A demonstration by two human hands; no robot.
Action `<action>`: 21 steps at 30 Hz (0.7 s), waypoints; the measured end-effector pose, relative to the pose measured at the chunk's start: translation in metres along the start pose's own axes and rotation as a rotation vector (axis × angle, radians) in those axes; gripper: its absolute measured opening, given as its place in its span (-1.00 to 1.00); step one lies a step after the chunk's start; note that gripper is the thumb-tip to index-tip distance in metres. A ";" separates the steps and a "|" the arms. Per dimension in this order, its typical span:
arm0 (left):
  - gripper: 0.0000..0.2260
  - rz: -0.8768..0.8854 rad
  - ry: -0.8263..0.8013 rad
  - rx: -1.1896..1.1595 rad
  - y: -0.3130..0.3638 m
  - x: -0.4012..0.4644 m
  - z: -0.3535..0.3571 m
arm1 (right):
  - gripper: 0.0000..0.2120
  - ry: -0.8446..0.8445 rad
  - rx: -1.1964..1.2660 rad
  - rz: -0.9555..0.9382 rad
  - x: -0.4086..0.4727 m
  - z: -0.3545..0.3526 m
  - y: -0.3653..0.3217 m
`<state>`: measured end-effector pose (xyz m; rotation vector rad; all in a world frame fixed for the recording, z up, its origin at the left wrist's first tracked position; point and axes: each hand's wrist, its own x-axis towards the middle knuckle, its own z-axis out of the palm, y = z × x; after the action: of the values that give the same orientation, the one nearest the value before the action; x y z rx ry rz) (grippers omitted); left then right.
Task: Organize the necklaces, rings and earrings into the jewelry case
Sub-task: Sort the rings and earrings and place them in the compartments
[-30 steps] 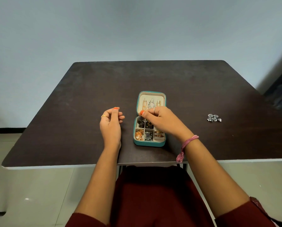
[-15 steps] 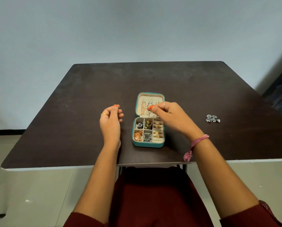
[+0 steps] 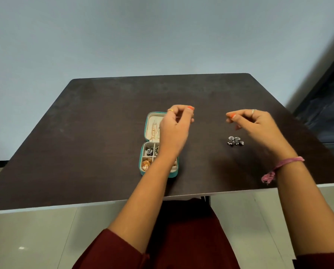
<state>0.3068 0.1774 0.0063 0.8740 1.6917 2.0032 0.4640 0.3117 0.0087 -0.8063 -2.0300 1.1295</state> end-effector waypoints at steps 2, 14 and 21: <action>-0.93 -0.037 -0.070 0.024 -0.010 0.002 0.020 | -0.85 0.043 -0.005 0.024 0.004 -0.015 0.012; -0.78 -0.011 -0.359 0.342 -0.074 -0.003 0.086 | -0.95 0.061 -0.065 0.202 0.000 -0.021 0.084; -0.64 0.184 -0.573 0.768 -0.081 -0.008 0.094 | -0.90 0.104 -0.264 0.103 -0.002 -0.016 0.085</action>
<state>0.3669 0.2588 -0.0662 1.6990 2.0480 0.9692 0.4935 0.3547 -0.0602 -1.0887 -2.0953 0.8643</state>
